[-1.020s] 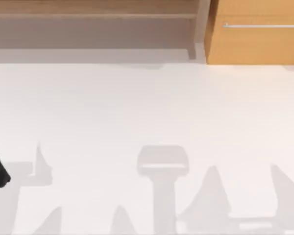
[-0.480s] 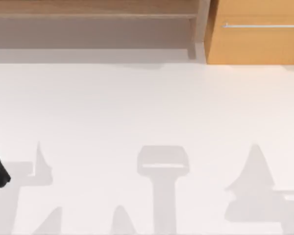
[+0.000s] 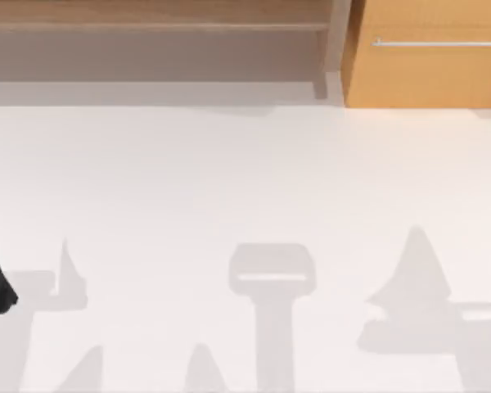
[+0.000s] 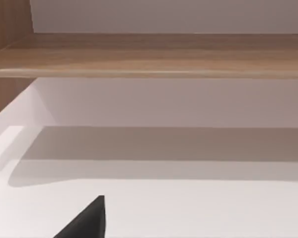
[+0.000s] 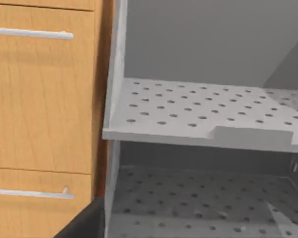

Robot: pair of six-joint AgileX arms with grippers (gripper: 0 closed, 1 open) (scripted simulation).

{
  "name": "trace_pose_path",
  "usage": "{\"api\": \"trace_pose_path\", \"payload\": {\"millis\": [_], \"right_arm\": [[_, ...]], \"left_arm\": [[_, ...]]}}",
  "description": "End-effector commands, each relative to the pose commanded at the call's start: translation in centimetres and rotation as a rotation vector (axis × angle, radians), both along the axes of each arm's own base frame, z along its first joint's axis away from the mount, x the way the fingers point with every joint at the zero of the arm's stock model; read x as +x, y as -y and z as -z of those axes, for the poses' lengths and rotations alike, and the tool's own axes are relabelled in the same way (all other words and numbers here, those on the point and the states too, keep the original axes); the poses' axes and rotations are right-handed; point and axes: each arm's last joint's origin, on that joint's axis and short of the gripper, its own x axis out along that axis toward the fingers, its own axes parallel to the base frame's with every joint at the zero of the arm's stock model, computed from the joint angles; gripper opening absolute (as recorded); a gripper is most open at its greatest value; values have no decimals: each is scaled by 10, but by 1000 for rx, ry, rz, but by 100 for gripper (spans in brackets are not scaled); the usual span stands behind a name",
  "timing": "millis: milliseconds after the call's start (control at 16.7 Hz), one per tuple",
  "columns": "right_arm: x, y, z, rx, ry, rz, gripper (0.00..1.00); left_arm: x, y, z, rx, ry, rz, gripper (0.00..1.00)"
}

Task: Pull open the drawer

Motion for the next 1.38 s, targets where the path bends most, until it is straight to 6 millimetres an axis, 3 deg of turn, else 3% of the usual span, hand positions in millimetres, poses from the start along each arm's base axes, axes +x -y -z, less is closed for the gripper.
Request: {"api": "trace_pose_path", "payload": {"millis": [180, 360, 720, 1020, 1200, 1380], "right_arm": [[34, -18, 1, -166, 21, -9, 100], [77, -50, 11, -418, 41, -19, 100], [144, -132, 57, -1042, 53, -4, 100], [168, -179, 106, -1397, 11, 18, 100], [173, -190, 125, -1489, -13, 21, 100], [173, -191, 127, -1497, -15, 21, 100]], "left_arm": [[0, 0, 0, 0, 0, 0, 100], [0, 0, 0, 0, 0, 0, 100], [0, 0, 0, 0, 0, 0, 100], [0, 0, 0, 0, 0, 0, 100], [0, 0, 0, 0, 0, 0, 100], [0, 0, 0, 0, 0, 0, 100]]}}
